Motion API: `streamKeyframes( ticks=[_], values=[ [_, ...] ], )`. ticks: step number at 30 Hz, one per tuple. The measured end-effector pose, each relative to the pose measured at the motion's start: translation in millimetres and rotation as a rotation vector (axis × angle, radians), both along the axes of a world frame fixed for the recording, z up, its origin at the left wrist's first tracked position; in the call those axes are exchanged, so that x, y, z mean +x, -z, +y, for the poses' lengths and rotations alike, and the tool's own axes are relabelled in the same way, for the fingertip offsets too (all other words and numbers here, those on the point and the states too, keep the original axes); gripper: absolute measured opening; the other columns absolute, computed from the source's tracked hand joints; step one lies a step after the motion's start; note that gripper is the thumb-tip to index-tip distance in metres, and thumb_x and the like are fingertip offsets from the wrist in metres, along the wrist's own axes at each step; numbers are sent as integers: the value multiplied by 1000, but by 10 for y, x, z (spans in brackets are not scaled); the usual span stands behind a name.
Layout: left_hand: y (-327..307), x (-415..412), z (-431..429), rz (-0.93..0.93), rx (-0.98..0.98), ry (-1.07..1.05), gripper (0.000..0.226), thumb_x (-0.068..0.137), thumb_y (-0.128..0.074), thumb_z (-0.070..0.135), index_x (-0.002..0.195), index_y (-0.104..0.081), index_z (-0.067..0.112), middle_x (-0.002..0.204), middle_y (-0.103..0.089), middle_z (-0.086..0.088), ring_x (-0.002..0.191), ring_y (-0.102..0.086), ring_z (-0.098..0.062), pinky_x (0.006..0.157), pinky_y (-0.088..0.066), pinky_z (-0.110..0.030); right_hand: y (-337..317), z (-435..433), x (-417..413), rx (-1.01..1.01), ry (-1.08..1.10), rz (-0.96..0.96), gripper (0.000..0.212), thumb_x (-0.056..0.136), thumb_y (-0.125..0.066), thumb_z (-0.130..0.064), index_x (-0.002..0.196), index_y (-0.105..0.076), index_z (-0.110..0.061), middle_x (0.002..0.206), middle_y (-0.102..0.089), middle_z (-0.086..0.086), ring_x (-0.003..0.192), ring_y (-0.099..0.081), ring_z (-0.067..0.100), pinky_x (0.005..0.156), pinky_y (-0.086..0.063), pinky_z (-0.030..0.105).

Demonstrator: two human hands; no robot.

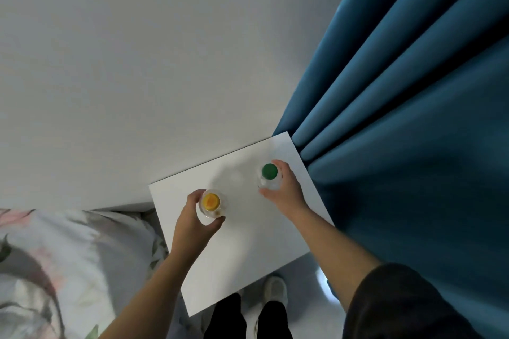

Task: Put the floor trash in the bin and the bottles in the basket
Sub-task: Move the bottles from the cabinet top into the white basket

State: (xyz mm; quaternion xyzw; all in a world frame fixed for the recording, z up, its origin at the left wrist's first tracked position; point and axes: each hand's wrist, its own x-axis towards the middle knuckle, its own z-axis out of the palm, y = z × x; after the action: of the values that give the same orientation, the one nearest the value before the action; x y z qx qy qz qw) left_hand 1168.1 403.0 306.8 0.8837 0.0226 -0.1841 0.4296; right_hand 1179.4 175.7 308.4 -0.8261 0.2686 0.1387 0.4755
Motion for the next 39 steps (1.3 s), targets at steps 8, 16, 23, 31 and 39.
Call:
streamKeyframes(
  ticks=[8,16,23,31,39],
  values=[
    [-299,133,-9,-29,-20,84,60,68,-82,21,115,-45,25,105,-57,11,96,-55,-13,78,-39,-24,-345,55,-202,9,92,-52,66,72,-78,-24,127,-42,-30,118,-52,-10,109,-51,13,95,-45,28],
    [-1225,22,-237,-83,-86,250,64,68,-83,27,121,-48,20,122,-56,3,109,-53,-14,87,-39,-23,-1183,-31,-879,-47,142,-124,65,66,-79,-28,123,-47,-32,124,-53,-10,115,-51,9,100,-44,31],
    [-1852,-403,-629,-84,-81,427,65,71,-80,36,124,-44,25,122,-58,6,107,-55,-15,88,-45,-28,-1817,-186,-1498,-71,189,-137,65,66,-80,-31,122,-46,-33,117,-57,-11,106,-56,10,92,-49,31],
    [-2165,-1086,-1058,-130,-69,596,66,69,-81,41,122,-44,26,120,-56,8,103,-52,-11,90,-46,-29,-2272,-348,-2398,-121,302,-202,62,68,-80,-29,121,-48,-30,114,-61,-11,103,-59,11,88,-50,28],
    [-2212,-2345,-1447,-122,-77,773,56,70,-78,45,114,-47,31,106,-56,19,93,-56,-6,77,-42,-19,-2284,-439,-4027,-196,466,-207,64,67,-78,-43,123,-48,-32,119,-58,-12,108,-57,10,91,-48,29]
  ],
)
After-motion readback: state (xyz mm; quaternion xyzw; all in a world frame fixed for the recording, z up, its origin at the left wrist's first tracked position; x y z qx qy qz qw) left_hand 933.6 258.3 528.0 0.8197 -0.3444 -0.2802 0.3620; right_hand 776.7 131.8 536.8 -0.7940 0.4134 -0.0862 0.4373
